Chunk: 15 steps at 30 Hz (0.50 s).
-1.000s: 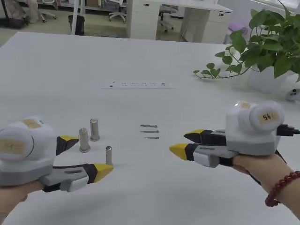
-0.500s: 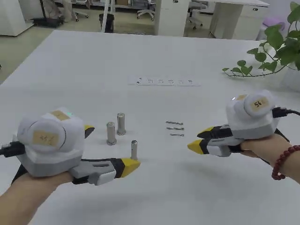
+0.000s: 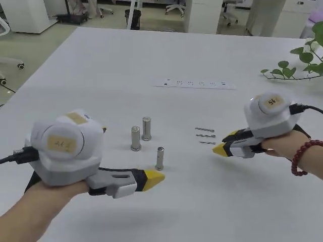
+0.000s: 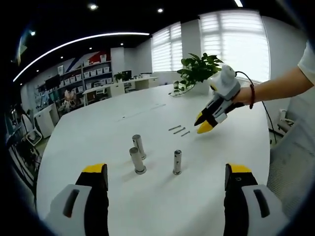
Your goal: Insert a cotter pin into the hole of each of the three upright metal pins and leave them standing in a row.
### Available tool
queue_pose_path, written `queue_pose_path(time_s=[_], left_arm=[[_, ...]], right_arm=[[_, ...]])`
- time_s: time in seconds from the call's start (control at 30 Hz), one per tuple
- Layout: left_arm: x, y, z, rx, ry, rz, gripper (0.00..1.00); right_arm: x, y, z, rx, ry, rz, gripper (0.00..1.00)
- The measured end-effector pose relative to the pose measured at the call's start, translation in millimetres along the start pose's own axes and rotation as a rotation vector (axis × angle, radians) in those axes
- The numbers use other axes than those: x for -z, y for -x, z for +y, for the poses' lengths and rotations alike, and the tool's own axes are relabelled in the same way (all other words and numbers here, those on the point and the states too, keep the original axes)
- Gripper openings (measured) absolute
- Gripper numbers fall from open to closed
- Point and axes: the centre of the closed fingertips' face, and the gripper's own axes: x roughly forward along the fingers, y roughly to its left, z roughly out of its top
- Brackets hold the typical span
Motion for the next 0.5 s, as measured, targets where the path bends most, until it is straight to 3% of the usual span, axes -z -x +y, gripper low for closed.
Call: queue_pose_path(time_s=[0.5], left_arm=[[3.2,6.6,2.7,-0.012,-0.009,0.009,0.92]], right_arm=[[1.7,-25.4,-10.2,-0.051,0.134,0.074,0.18]])
